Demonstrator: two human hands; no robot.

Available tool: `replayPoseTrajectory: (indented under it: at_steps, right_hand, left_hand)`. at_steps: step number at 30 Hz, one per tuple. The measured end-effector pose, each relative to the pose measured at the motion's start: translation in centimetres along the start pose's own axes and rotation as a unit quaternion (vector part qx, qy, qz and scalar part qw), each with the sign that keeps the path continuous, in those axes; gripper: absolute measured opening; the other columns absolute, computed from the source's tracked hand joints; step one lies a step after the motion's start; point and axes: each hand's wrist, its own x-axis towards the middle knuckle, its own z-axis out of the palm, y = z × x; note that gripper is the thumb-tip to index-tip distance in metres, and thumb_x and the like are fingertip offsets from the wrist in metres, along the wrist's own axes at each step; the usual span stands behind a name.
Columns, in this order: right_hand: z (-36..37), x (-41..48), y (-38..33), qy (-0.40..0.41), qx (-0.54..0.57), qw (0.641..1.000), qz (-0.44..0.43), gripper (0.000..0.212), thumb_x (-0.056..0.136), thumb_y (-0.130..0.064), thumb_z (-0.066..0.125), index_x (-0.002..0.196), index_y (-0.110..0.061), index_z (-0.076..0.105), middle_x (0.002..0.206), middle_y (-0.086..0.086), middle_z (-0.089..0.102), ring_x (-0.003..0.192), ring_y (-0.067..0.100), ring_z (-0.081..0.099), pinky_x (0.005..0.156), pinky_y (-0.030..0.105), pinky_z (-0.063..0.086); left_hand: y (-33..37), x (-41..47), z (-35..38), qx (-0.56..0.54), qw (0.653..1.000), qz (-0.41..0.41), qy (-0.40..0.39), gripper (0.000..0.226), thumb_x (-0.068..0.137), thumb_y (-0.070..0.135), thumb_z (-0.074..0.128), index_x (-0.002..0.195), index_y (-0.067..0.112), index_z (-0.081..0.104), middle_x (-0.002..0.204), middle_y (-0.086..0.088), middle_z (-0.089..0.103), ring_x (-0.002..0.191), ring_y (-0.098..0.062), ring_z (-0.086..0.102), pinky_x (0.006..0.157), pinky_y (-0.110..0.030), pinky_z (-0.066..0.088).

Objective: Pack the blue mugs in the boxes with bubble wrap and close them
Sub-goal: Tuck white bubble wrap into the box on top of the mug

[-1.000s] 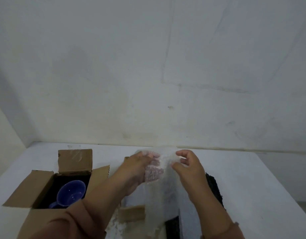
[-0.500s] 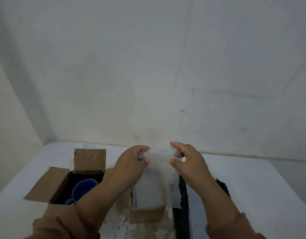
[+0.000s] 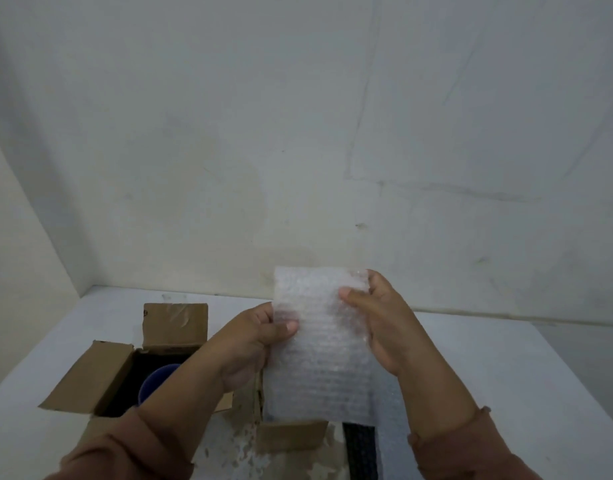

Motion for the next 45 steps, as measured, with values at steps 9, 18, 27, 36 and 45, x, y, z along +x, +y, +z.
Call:
replayPoseTrajectory:
  at_steps: [9, 18, 27, 36, 45]
  right_hand:
    - [-1.9, -0.6, 3.0, -0.021, -0.047, 0.996, 0.076, 0.030, 0.083, 0.013, 0.057, 0.083, -0.013, 0.071, 0.076, 0.000, 0.074, 0.068, 0.011, 0.070, 0.060, 0.020, 0.056]
    - [-2.2, -0.1, 4.1, 0.018, -0.294, 0.953, -0.069, 0.063, 0.079, 0.020, 0.038, 0.062, -0.031, 0.070, 0.091, -0.010, 0.063, 0.091, 0.008, 0.058, 0.084, 0.024, 0.047]
    - [-1.8, 0.5, 4.0, -0.120, -0.256, 0.953, 0.110, 0.027, 0.074, -0.002, 0.058, 0.066, -0.023, 0.073, 0.087, -0.004, 0.067, 0.081, 0.012, 0.061, 0.067, 0.023, 0.049]
    - [-0.4, 1.4, 11.0, -0.027, -0.312, 0.932, 0.183, 0.025, 0.085, -0.002, 0.057, 0.095, -0.024, 0.060, 0.118, 0.009, 0.057, 0.103, 0.024, 0.059, 0.086, 0.036, 0.055]
    - [1.4, 0.7, 12.1, -0.084, -0.725, 0.683, 0.028, 0.040, 0.089, -0.020, 0.053, 0.128, -0.022, 0.050, 0.136, 0.012, 0.037, 0.121, 0.032, 0.035, 0.098, 0.040, 0.036]
  left_hand:
    - [-0.6, 0.3, -1.2, -0.035, 0.998, -0.045, 0.028, 0.037, 0.084, -0.010, 0.054, 0.117, 0.005, 0.058, 0.117, -0.019, 0.066, 0.107, -0.038, 0.063, 0.088, -0.047, 0.053]
    - [-1.9, 0.6, -1.5, -0.087, 0.983, -0.158, 0.037, 0.042, 0.092, 0.037, 0.053, 0.121, 0.007, 0.058, 0.120, -0.016, 0.065, 0.109, -0.036, 0.062, 0.081, -0.044, 0.056]
    - [-1.3, 1.7, -1.7, 0.119, 0.981, -0.150, 0.035, 0.041, 0.085, -0.008, 0.051, 0.122, 0.011, 0.059, 0.119, -0.016, 0.064, 0.108, -0.037, 0.060, 0.088, -0.047, 0.052]
    - [-5.3, 2.8, -2.2, 0.340, 0.926, -0.092, 0.134, 0.099, 0.075, 0.002, 0.069, 0.148, 0.032, 0.009, 0.136, -0.010, 0.045, 0.113, -0.024, 0.050, 0.079, -0.029, 0.048]
    - [-7.8, 1.5, -1.1, 0.828, 0.558, 0.030, 0.050, 0.054, 0.086, 0.022, 0.060, 0.135, 0.012, 0.041, 0.155, -0.015, 0.017, 0.136, -0.034, 0.026, 0.110, -0.041, 0.026]
